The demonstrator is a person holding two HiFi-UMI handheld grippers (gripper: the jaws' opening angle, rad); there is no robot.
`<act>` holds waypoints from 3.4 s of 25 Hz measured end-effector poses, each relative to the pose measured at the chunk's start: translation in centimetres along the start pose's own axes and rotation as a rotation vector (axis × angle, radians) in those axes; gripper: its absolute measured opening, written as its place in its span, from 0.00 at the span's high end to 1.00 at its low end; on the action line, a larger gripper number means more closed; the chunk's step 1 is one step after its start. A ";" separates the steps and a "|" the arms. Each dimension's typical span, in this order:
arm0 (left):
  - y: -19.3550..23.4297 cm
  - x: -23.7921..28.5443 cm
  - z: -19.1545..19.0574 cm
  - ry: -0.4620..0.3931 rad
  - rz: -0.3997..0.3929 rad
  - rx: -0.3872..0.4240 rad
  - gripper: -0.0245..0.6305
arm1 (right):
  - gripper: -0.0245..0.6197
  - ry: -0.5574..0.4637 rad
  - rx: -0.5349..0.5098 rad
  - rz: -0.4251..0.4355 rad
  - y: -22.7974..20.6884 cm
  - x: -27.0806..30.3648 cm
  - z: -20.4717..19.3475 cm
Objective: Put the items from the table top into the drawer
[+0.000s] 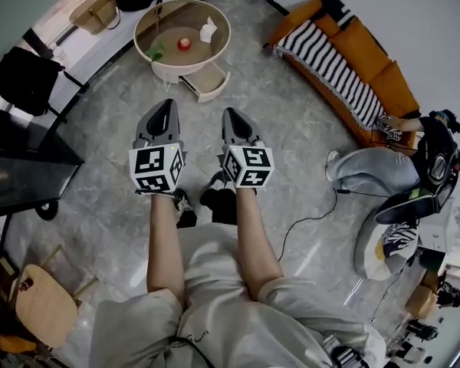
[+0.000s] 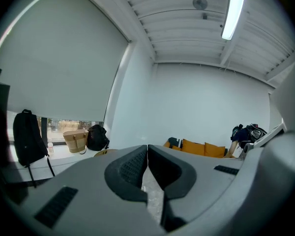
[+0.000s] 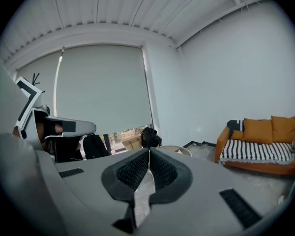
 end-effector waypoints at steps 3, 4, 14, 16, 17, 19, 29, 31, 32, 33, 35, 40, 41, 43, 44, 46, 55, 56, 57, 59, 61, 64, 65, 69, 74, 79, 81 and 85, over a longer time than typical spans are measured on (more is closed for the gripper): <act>0.3 1.6 -0.4 0.019 0.002 0.015 0.93 | 0.91 0.008 0.019 -0.008 -1.5 1.2 -0.3; 0.2 2.0 -0.3 0.025 0.003 0.021 0.93 | 0.91 0.011 0.026 -0.012 -2.2 1.5 -0.4; -2.2 11.3 1.8 0.038 0.014 0.041 0.93 | 0.91 -0.014 0.139 0.004 -11.3 5.1 0.4; -3.1 13.8 1.7 0.050 0.006 0.052 0.93 | 0.91 -0.022 0.165 0.009 -13.2 6.2 0.5; -3.7 15.2 1.8 0.057 -0.001 0.059 0.93 | 0.91 -0.022 0.166 0.012 -14.2 6.8 0.7; -5.0 18.0 2.1 0.062 -0.011 0.069 0.93 | 0.91 -0.023 0.163 0.019 -16.3 7.8 1.3; -4.9 25.9 -0.1 0.099 0.043 0.067 0.93 | 0.91 0.072 0.039 0.141 -22.1 12.7 -0.9; -3.6 26.6 -1.4 0.108 0.074 0.047 0.93 | 0.91 0.087 0.035 0.141 -23.1 13.7 -1.7; -3.1 27.0 -1.9 0.108 0.087 0.035 0.93 | 0.91 0.096 0.024 0.144 -23.7 14.2 -1.8; -2.6 27.5 -2.3 0.107 0.096 0.024 0.93 | 0.91 0.108 0.006 0.152 -24.2 14.8 -1.8; -1.5 28.7 -3.2 0.108 0.109 0.001 0.93 | 0.91 0.149 -0.029 0.197 -24.8 16.2 -2.0; 1.1 33.0 -8.6 0.132 0.113 -0.033 0.93 | 0.91 0.247 -0.129 0.279 -27.2 21.2 -6.0; 1.4 33.8 -10.1 0.146 0.103 -0.024 0.93 | 0.91 0.254 -0.132 0.283 -27.7 22.1 -7.1; 2.4 35.4 -12.9 0.168 0.087 -0.009 0.93 | 0.91 0.257 -0.143 0.296 -28.2 24.4 -9.0; 3.4 36.3 -14.2 0.176 0.085 -0.004 0.93 | 0.91 0.251 -0.151 0.299 -28.1 26.0 -9.9; 5.8 38.4 -16.7 0.188 0.093 0.003 0.93 | 0.91 0.235 -0.152 0.304 -27.6 29.7 -11.8; 14.1 47.3 -23.6 0.143 0.052 0.025 0.93 | 0.90 0.186 -0.168 0.432 -22.1 45.2 -19.9; 15.1 48.3 -24.3 0.133 0.040 0.037 0.93 | 0.90 0.180 -0.185 0.451 -21.6 46.8 -20.6; 16.2 49.2 -25.0 0.123 0.033 0.050 0.93 | 0.90 0.170 -0.197 0.466 -21.2 48.6 -21.3; 18.7 50.7 -26.8 0.108 0.044 0.062 0.93 | 0.90 0.146 -0.208 0.494 -20.3 52.1 -23.0; 21.0 52.0 -29.1 0.106 0.078 0.073 0.93 | 0.89 0.125 -0.215 0.547 -19.4 55.2 -24.6; 23.1 54.2 -32.1 0.091 0.110 0.124 0.93 | 0.71 0.099 -0.246 0.627 -18.4 58.9 -26.5; 23.9 54.6 -33.0 0.085 0.115 0.140 0.93 | 0.71 0.085 -0.261 0.637 -17.9 59.9 -27.2; 26.9 55.4 -36.0 0.046 0.143 0.164 0.93 | 0.71 0.034 -0.295 0.665 -16.0 63.2 -29.2; 29.0 53.5 -38.1 0.010 0.171 0.198 0.93 | 0.70 0.085 -0.467 0.685 -13.1 65.8 -30.3; 30.9 49.9 -38.2 -0.049 0.202 0.174 0.93 | 0.69 0.163 -0.554 0.668 -10.7 68.1 -29.9; 31.4 49.3 -37.5 -0.061 0.206 0.157 0.93 | 0.69 0.213 -0.561 0.655 -9.9 69.0 -30.3; 33.1 49.4 -36.9 -0.065 0.236 0.158 0.93 | 0.69 0.278 -0.654 0.589 -8.1 71.3 -31.5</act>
Point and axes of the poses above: the fingertips, and each gripper's own axes: x forward along the fingers, y to its left, z out of its top, the point moved 4 cm from there along -x, backward along the fingers, and after that the axes turned 3 degrees about y, right-handed, at the moved point
